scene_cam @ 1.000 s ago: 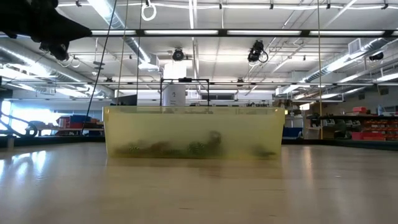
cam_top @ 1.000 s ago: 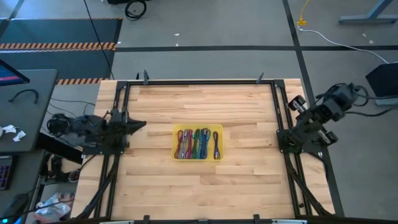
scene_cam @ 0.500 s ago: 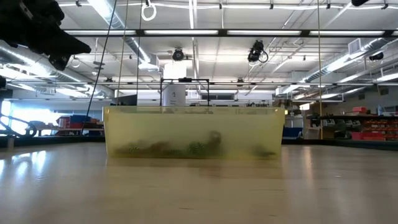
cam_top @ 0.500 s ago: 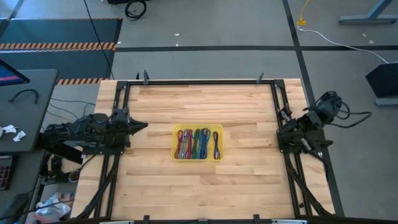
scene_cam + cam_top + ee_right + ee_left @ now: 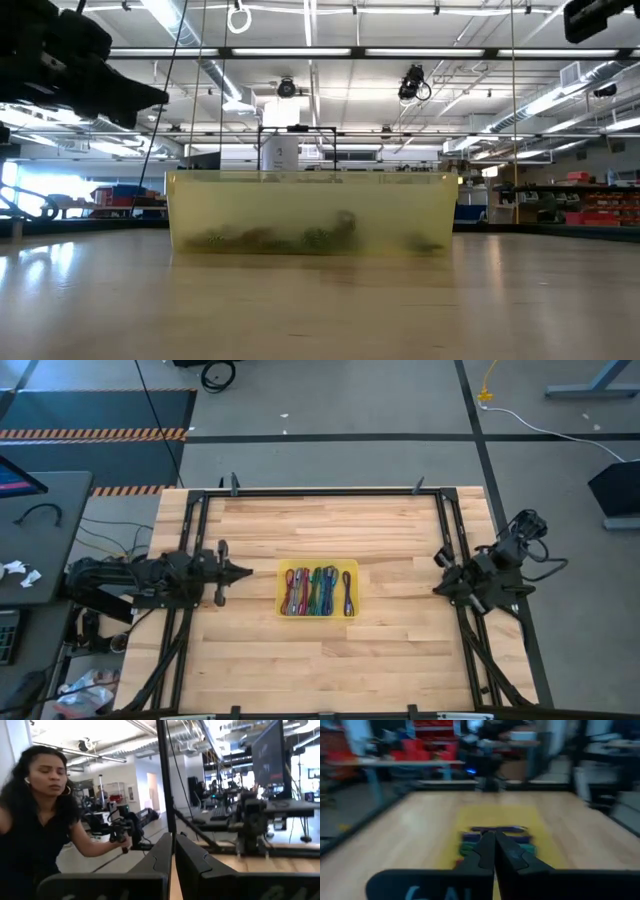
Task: Pick and place USB-C Cables
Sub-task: Return to Home Position
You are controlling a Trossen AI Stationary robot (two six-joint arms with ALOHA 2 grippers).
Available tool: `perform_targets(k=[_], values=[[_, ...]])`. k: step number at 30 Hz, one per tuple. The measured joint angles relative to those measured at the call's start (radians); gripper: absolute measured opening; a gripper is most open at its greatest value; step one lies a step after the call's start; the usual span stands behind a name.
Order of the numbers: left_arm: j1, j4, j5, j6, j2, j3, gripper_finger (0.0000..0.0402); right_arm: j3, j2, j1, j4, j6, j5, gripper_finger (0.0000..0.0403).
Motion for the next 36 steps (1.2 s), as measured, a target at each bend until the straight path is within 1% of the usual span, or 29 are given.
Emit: perform_targets(k=[2,6,9,10,12,13,18,20,25,28,31,36], values=[[0.009,0.000,-0.051,0.002,0.020,0.000,0.0004,-0.030,0.005,0.000,0.015,0.013,0.013,0.0026],[0.014,-0.008,-0.036,-0.046,0.056,0.000,0.0004,-0.122,0.010,-0.009,0.068,0.010,0.062,0.0026],[0.014,-0.011,-0.034,-0.061,0.068,0.000,0.0004,-0.216,0.010,-0.034,0.159,0.008,0.067,0.0026],[0.014,-0.010,-0.035,-0.064,0.070,0.000,0.0004,-0.237,0.010,-0.042,0.161,0.012,0.067,0.0026],[0.014,-0.009,-0.034,-0.069,0.076,0.000,0.0004,-0.234,0.022,-0.060,0.142,0.039,0.066,0.0026],[0.014,-0.007,-0.034,-0.069,0.075,0.000,0.0004,-0.234,0.027,-0.069,0.153,0.027,0.070,0.0026],[0.014,-0.005,-0.036,-0.069,0.079,0.000,0.0004,-0.235,0.024,-0.110,0.147,-0.106,0.061,0.0026],[0.014,-0.006,-0.036,-0.075,0.083,0.000,0.0004,-0.235,0.022,-0.133,0.132,-0.134,0.061,0.0026],[0.014,-0.006,-0.036,-0.071,0.082,0.000,0.0004,-0.235,0.022,-0.199,0.037,-0.138,0.051,0.0026],[0.014,-0.005,-0.051,-0.070,0.082,-0.001,0.0004,-0.235,0.022,-0.223,0.042,-0.131,-0.001,0.0026],[0.014,-0.003,-0.066,-0.062,0.082,-0.001,0.0005,-0.235,0.022,-0.231,0.033,-0.131,-0.044,0.0026],[0.014,0.002,-0.070,-0.043,0.082,-0.002,0.0005,-0.235,0.022,-0.232,0.016,-0.131,-0.046,0.0026]])
